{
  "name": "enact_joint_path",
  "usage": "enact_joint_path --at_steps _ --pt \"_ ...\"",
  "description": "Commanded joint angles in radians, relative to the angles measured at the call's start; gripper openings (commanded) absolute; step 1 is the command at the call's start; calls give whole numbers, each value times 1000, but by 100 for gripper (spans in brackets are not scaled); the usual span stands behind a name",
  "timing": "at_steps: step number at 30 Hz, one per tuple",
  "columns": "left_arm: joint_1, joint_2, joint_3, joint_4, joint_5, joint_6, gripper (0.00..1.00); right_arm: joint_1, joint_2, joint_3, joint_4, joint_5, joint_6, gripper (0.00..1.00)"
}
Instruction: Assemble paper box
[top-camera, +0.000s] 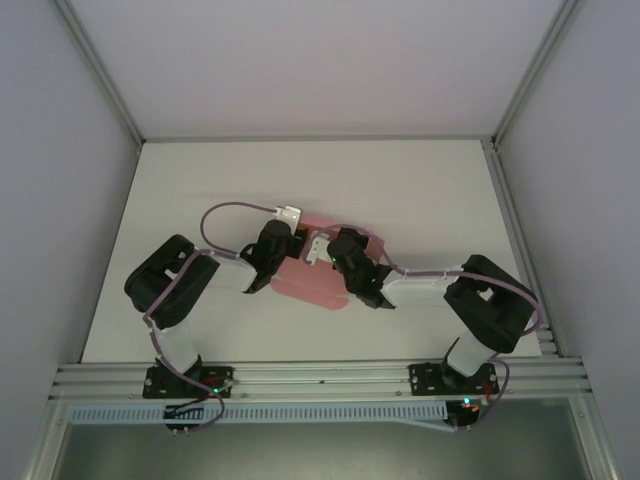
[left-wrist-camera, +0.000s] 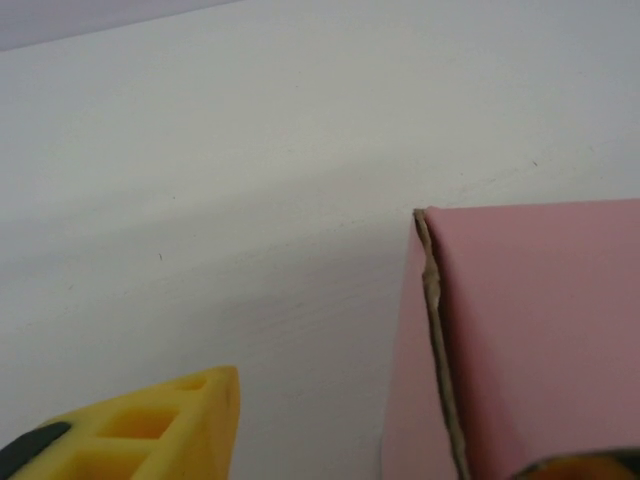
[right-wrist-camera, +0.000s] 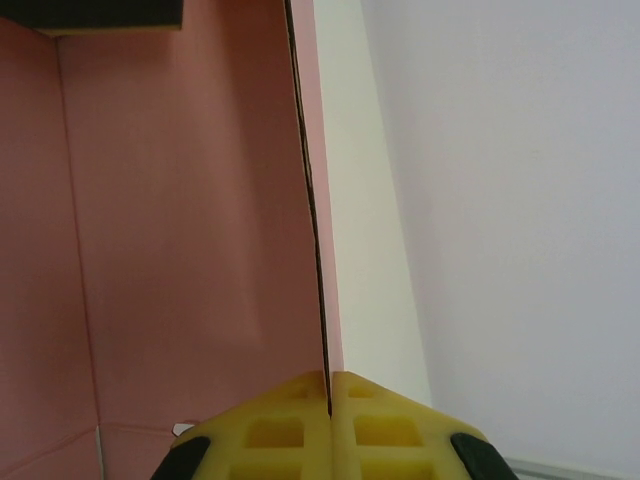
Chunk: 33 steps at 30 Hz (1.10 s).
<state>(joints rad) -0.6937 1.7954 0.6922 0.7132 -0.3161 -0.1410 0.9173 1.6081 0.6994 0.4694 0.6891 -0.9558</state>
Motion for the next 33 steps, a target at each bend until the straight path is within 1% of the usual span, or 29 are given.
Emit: enact_joint_path --at_steps 1,2,3,4,5,6,7,8,9,10,11,13,15,18,20,23,25,27,28,33 --pt "20 -21 -12 -80 8 -22 44 -1 -4 13 -95 42 70 0" --pt "18 -16 -4 -85 15 -19 39 -1 -4 18 -99 36 86 0" --pt "18 -12 -1 -86 20 -20 27 -1 -10 27 -119 22 109 4" --pt "19 -9 3 -86 29 -20 17 0 -16 35 -131 10 129 9" --pt "18 -7 7 -87 37 -20 9 0 -23 40 -135 0 149 12" --pt "18 -8 10 -86 41 -24 0 0 -36 48 -147 -16 168 19" --pt "18 -10 10 -84 49 -23 0 0 -49 53 -156 -29 185 27" --pt "19 -14 10 -80 52 -25 0 0 -65 58 -160 -45 203 37" --pt "18 -20 9 -77 54 -29 0 0 -87 63 -168 -60 225 50" --pt "18 -29 8 -78 56 -30 0 0 -109 70 -175 -71 249 58" --pt "19 -40 8 -80 57 -34 0 0 -133 77 -188 -81 273 61" --pt "19 -72 5 -84 62 -34 0 0 -199 87 -193 -92 333 85" --pt "18 -112 0 -96 56 -45 0 -1 -284 83 -191 -113 394 100" --pt "18 -178 -2 -136 43 -62 0 -9 -422 73 -184 -125 506 100" --pt "19 -223 -10 -160 36 -75 0 -31 -499 73 -209 -119 597 100" --pt "18 -295 -28 -188 32 -91 0 -92 -580 113 -349 -109 782 100" --pt "18 -338 -40 -210 34 -95 0 -158 -598 151 -473 -170 893 100" --pt "18 -376 -53 -225 37 -99 0 -210 -594 169 -542 -247 938 100" --pt "17 -390 -58 -231 46 -100 0 -222 -589 168 -550 -257 948 100" --pt "19 -439 -70 -263 67 -112 0 -247 -533 154 -547 -368 950 100"
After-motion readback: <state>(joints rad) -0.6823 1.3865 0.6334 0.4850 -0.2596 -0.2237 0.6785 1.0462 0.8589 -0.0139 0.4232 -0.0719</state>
